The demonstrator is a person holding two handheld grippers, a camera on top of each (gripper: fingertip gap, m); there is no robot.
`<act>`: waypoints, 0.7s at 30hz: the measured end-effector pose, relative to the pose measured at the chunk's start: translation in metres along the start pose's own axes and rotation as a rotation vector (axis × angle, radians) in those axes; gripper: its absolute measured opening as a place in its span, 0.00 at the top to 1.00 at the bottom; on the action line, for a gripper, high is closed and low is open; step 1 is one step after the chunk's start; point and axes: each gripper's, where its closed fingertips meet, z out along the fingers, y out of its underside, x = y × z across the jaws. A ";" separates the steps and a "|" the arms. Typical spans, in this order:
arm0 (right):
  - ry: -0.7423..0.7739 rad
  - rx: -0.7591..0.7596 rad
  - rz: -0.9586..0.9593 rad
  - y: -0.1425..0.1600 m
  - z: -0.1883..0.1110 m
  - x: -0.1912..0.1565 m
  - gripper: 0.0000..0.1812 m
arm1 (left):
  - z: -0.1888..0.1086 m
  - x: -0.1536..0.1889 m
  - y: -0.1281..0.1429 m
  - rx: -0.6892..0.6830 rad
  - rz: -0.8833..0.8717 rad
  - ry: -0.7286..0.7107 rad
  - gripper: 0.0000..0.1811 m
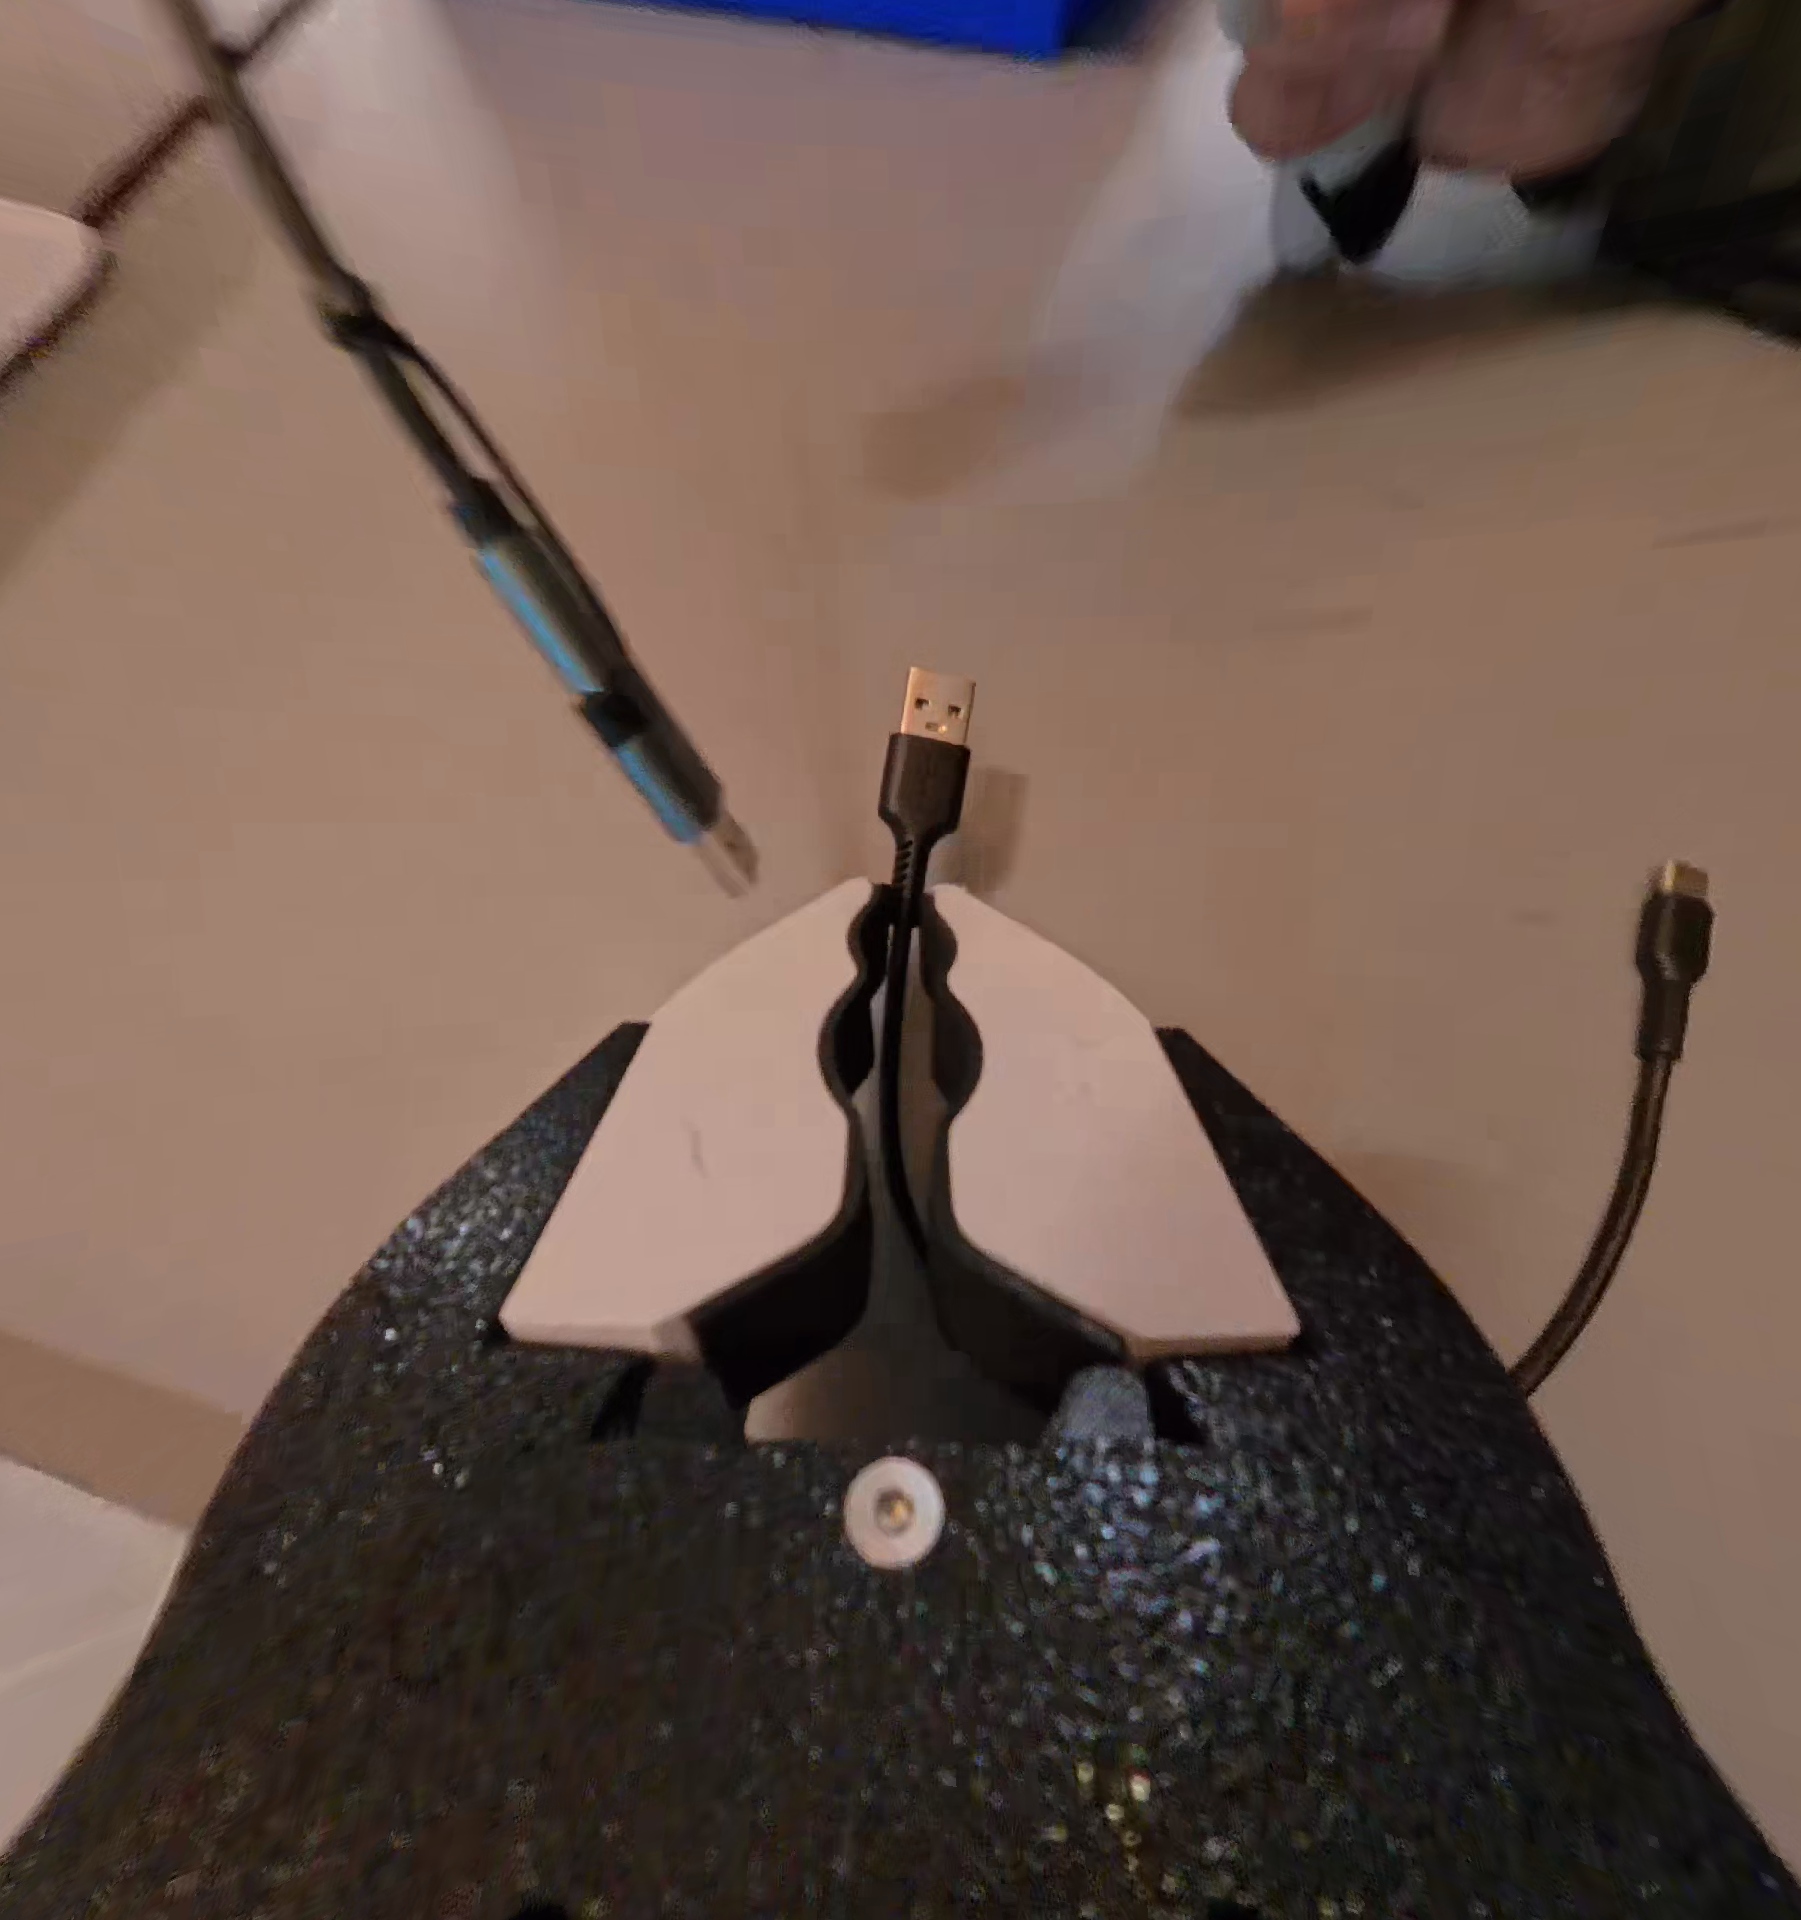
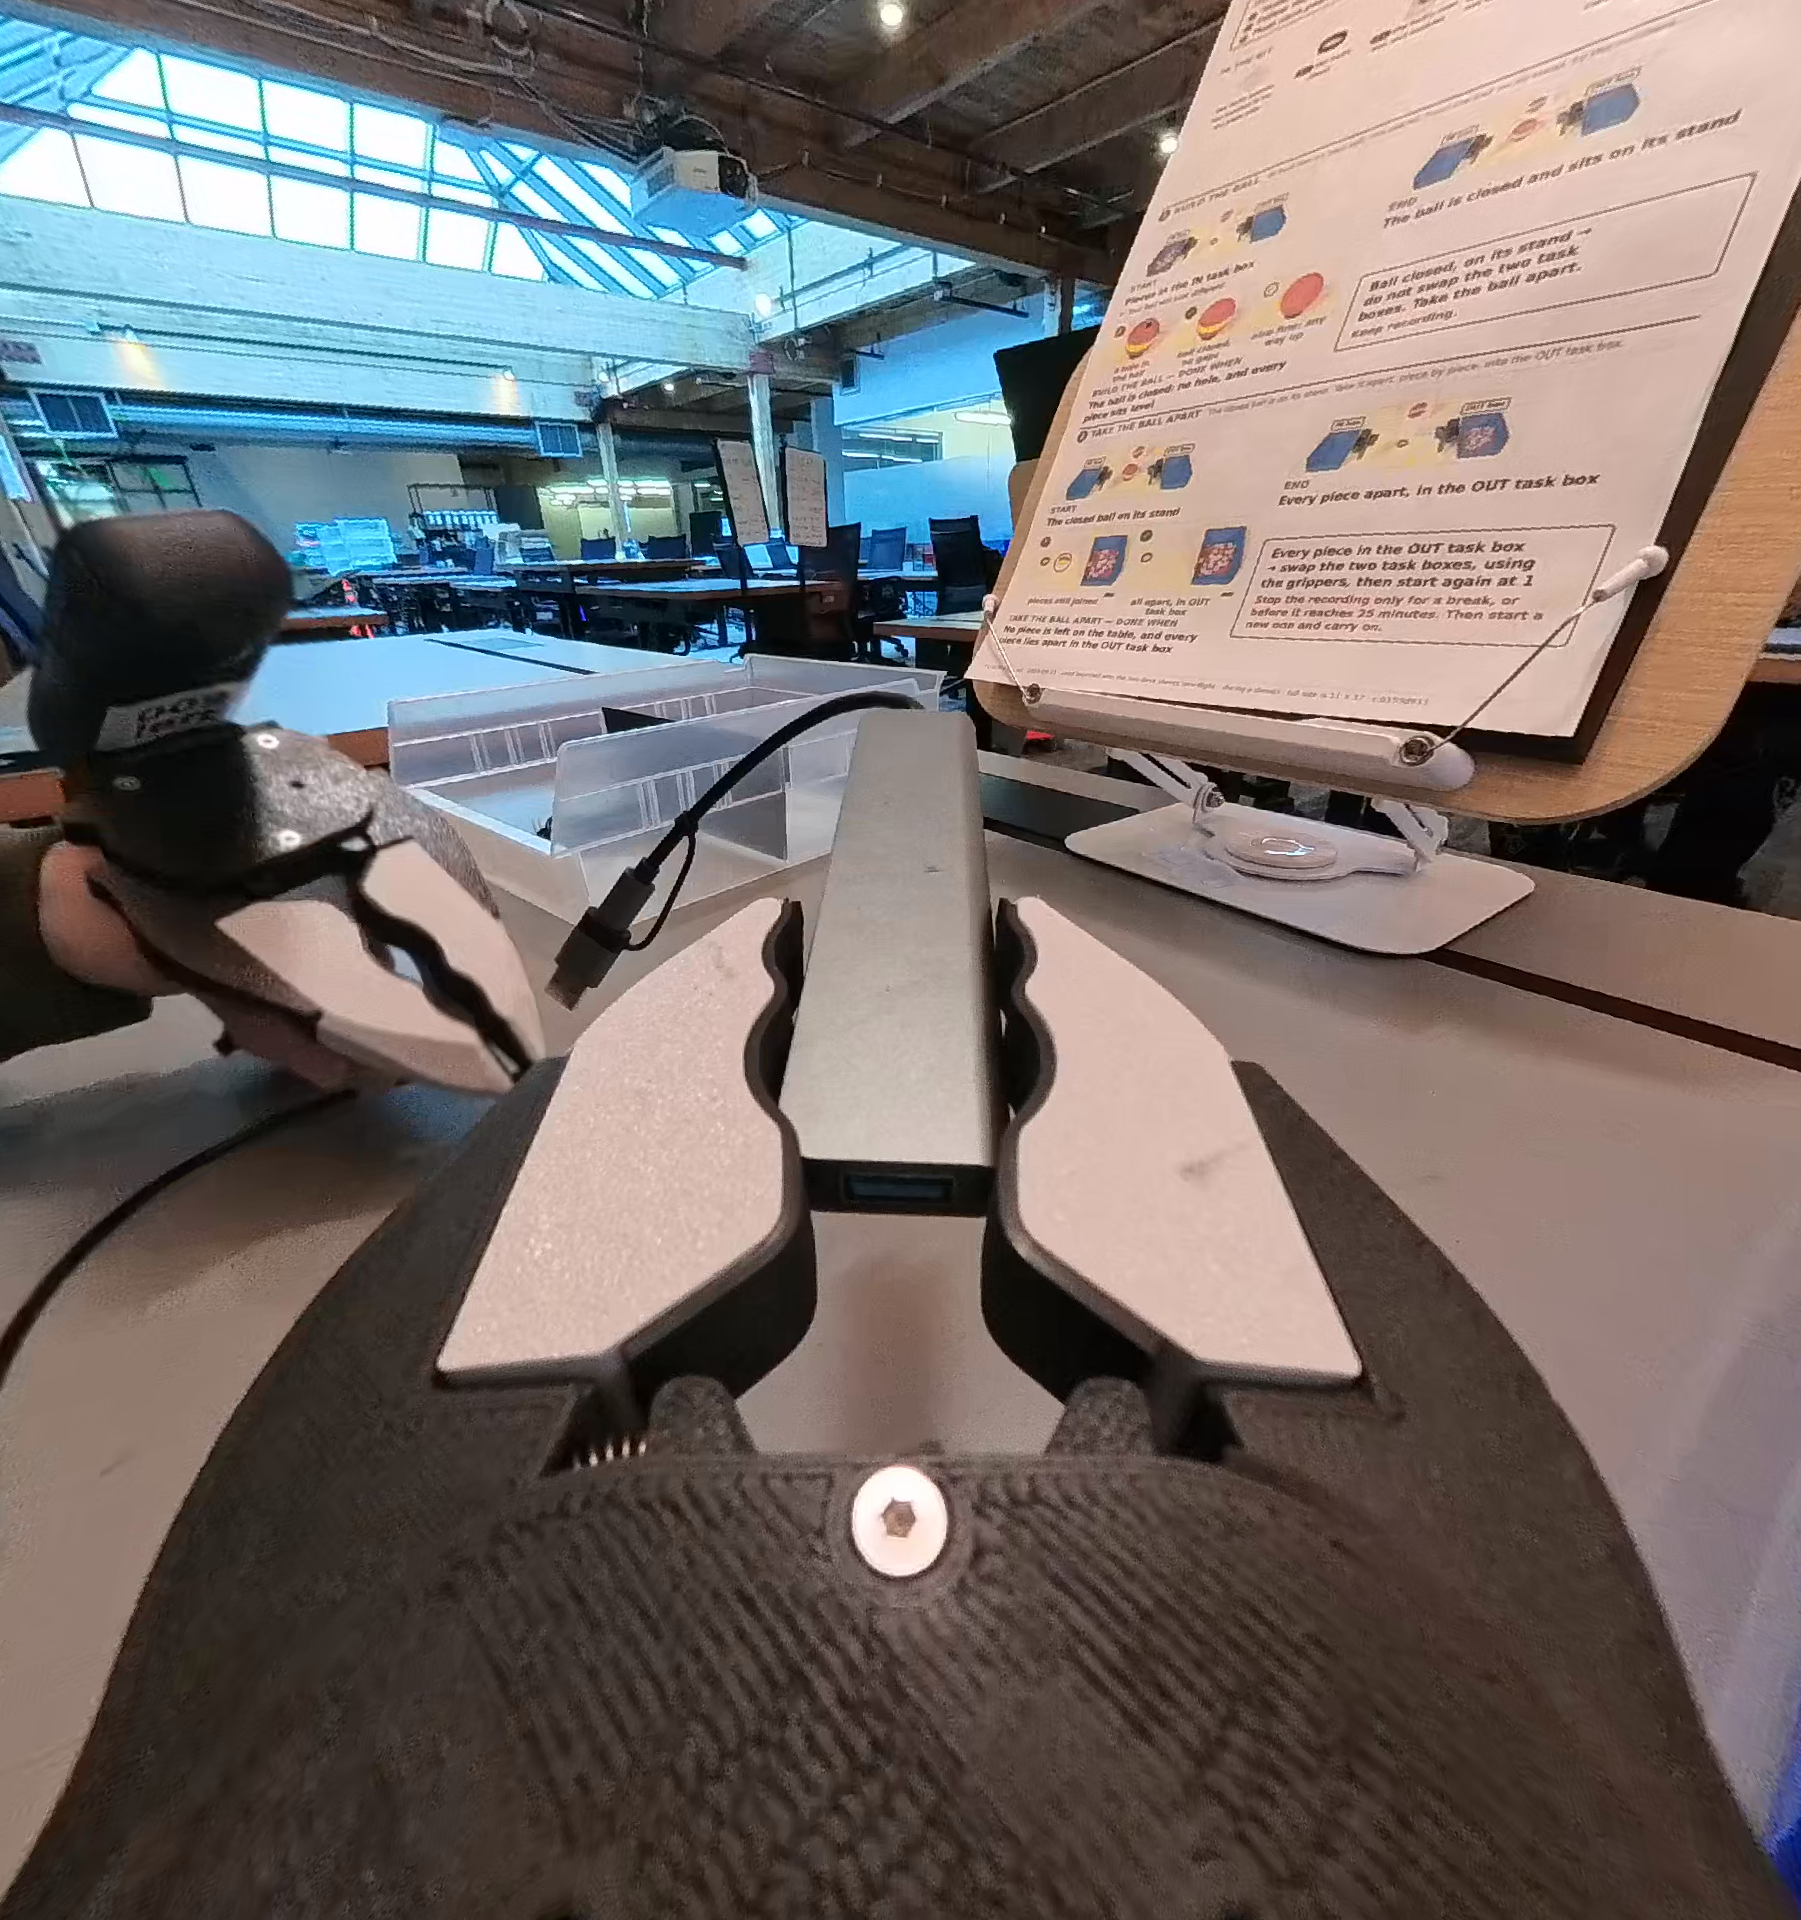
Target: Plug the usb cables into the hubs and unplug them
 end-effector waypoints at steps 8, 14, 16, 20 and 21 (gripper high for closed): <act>0.066 0.065 0.095 -0.007 -0.009 0.020 0.80 | -0.105 -0.072 -0.065 -0.003 0.368 -0.641 0.98; 0.149 0.077 0.081 -0.009 -0.016 0.036 0.80 | -0.186 -0.066 -0.117 0.010 0.650 -1.109 0.98; 0.140 0.069 0.068 -0.008 -0.014 0.033 0.80 | -0.152 -0.047 -0.094 -0.082 0.728 -0.989 0.98; 0.122 0.053 0.034 -0.007 -0.012 0.028 0.80 | -0.075 -0.001 -0.023 -0.232 0.644 -0.634 0.98; 0.118 0.052 0.027 -0.007 -0.012 0.026 0.80 | -0.062 0.007 -0.010 -0.252 0.595 -0.577 0.98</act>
